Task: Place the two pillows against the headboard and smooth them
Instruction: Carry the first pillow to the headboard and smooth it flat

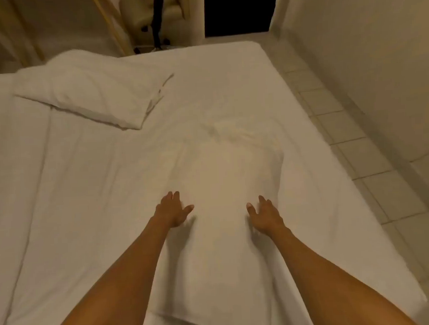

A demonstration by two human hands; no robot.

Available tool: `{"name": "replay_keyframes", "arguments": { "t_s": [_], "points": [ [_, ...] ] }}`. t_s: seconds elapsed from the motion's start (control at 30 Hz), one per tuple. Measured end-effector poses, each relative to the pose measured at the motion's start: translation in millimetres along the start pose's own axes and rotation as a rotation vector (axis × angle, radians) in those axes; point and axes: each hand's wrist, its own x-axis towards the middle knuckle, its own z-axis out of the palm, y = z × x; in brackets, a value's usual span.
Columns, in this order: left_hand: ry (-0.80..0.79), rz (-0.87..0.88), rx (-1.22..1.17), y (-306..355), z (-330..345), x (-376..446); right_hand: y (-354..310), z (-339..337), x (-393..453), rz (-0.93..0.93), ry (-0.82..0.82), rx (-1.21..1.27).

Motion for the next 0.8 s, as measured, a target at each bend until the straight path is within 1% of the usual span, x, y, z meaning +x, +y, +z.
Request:
{"name": "replay_keyframes", "arguments": {
  "t_s": [0.2, 0.27, 0.37, 0.43, 0.5, 0.67, 0.8],
  "points": [
    [-0.03, -0.091, -0.204, -19.7, 42.7, 57.8, 32.9, 43.4, 35.2, 0.263, 0.019, 0.262],
    [0.0, -0.117, -0.307, -23.9, 52.1, 72.3, 37.8, 49.5, 42.5, 0.313, 0.01, 0.352],
    [0.097, -0.175, -0.502, -38.3, 62.3, 97.8, 47.9, 58.3, 53.7, 0.338, 0.02, 0.5],
    [0.084, -0.202, -0.609, -47.3, 64.3, 105.3, 53.1, 62.5, 55.0, 0.327, 0.057, 0.582],
    [0.033, -0.208, -0.691, -52.3, 58.4, 107.5, 55.2, 64.4, 56.8, 0.326, 0.094, 0.645],
    [-0.004, -0.214, -0.759, -45.9, 51.8, 96.5, 39.4, 62.7, 51.3, 0.351, 0.136, 0.688],
    [-0.028, -0.225, -0.703, -38.9, 43.2, 80.2, 28.3, 56.4, 47.5, 0.373, 0.184, 0.71]
  ]
}}
